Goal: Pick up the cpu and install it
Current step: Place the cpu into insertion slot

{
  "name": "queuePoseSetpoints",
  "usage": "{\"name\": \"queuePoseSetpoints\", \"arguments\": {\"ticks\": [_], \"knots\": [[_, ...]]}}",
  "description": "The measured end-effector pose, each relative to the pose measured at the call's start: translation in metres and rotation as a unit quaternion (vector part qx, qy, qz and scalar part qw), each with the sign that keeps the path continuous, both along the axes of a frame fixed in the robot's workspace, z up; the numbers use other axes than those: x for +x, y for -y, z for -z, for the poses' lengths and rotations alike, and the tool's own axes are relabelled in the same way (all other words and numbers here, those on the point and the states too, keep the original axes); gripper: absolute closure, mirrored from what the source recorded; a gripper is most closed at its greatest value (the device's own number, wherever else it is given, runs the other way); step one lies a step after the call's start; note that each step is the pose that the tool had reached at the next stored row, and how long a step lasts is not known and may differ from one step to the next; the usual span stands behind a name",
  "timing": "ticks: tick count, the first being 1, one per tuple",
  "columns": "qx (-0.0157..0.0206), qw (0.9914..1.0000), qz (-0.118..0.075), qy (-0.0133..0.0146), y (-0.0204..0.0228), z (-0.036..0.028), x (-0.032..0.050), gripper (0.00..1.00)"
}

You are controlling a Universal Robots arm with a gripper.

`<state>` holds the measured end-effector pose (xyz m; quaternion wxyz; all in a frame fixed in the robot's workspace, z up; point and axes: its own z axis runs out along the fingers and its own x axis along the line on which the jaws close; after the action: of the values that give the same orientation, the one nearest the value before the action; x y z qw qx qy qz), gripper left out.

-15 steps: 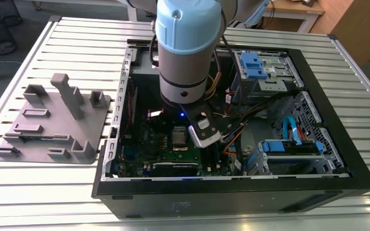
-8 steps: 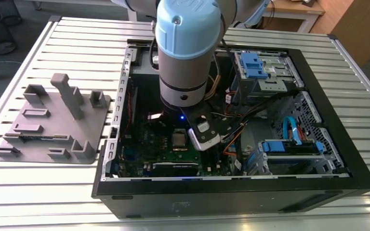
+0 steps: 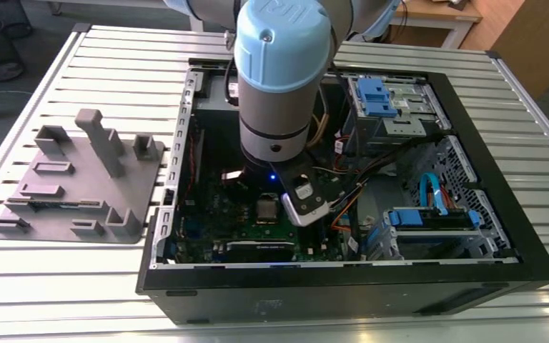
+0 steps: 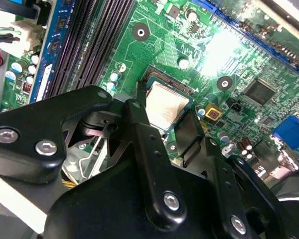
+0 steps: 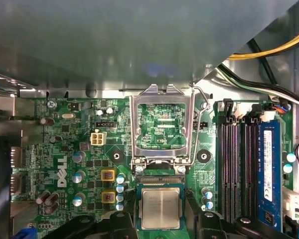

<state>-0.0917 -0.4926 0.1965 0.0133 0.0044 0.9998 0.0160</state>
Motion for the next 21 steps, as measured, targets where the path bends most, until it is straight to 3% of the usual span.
{"name": "queuePoseSetpoints", "arguments": {"ticks": [13,21], "knots": [[-0.0001,1.0,0.0,-0.0001,0.0004,0.0061,0.0015,0.53],[-0.0001,1.0,0.0,0.0,0.0004,0.0066,0.0015,0.52]]}}
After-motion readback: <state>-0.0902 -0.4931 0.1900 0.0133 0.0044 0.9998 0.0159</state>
